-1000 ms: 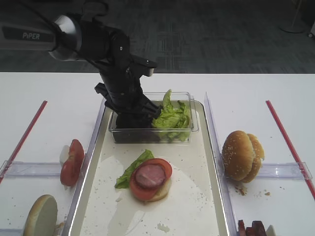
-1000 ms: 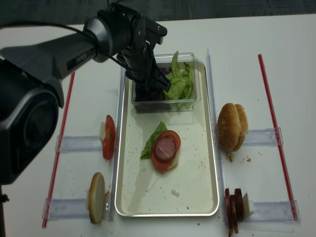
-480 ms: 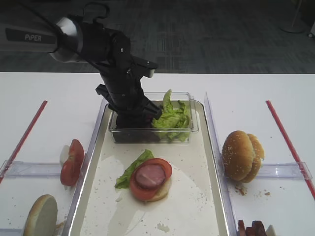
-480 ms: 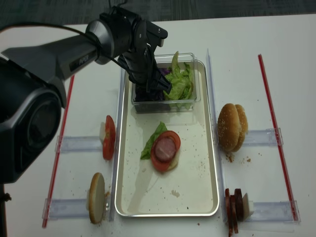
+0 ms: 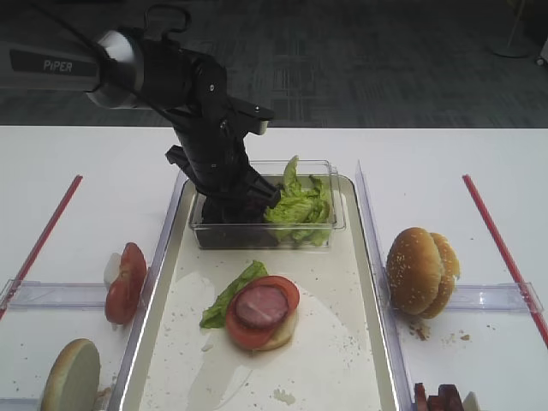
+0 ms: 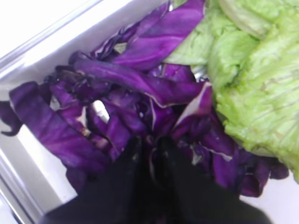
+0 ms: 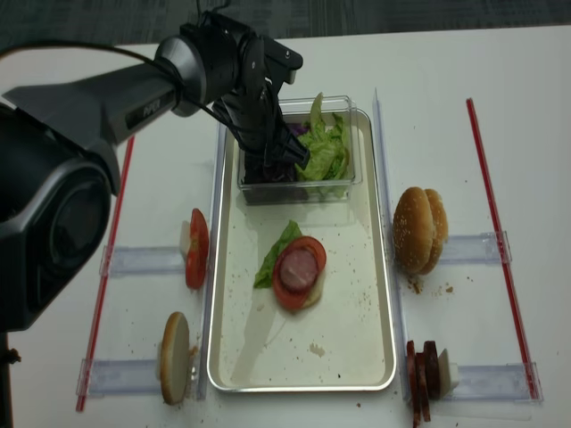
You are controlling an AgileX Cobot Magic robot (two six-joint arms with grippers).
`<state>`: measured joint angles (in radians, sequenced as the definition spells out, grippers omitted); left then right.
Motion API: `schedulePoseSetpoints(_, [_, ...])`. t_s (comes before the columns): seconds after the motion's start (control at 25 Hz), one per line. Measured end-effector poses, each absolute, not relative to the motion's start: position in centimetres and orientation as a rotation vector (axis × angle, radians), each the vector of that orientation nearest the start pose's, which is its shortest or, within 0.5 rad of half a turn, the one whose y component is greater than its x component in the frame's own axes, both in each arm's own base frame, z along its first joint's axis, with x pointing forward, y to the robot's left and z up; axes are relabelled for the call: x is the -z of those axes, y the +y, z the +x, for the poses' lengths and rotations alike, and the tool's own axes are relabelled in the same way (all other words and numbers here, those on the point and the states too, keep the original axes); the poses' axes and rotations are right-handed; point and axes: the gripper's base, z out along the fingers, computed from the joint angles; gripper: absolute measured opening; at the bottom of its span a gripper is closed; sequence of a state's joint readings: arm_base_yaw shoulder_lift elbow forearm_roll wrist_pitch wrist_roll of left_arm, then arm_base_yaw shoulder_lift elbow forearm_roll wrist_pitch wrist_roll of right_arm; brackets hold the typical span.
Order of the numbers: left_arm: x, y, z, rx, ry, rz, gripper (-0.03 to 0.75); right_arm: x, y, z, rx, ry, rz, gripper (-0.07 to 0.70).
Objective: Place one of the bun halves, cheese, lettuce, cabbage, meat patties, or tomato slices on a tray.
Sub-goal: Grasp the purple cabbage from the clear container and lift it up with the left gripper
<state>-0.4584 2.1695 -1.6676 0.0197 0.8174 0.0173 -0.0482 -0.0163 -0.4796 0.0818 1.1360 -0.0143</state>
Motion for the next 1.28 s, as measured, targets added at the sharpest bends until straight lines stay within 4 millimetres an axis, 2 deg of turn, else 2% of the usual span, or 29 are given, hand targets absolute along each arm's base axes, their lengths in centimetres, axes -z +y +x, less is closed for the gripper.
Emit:
schedulePoseSetpoints(0.08, [-16.8, -20.2, 41.3, 0.082, 2.724, 0.676, 0.035, -26.6, 0.7, -0.8, -0.062, 2.121, 0.029, 0.068])
schedulePoseSetpoints(0.36, [-17.0, -20.1, 41.3, 0.071, 2.716, 0.683, 0.035, -26.6, 0.7, -0.8, -0.062, 2.121, 0.029, 0.068])
schedulePoseSetpoints(0.56, [-18.2, -20.0, 41.1, 0.067, 2.691, 0.683, 0.034, -26.6, 0.7, -0.8, -0.062, 2.121, 0.029, 0.068])
schedulePoseSetpoints(0.88, [-21.3, -19.6, 40.5, 0.072, 2.652, 0.673, 0.034, -26.6, 0.7, -0.8, -0.062, 2.121, 0.029, 0.068])
schedulePoseSetpoints(1.28, [-23.8, -19.2, 39.6, 0.074, 2.634, 0.667, 0.034, -26.6, 0.7, -0.8, -0.062, 2.121, 0.029, 0.068])
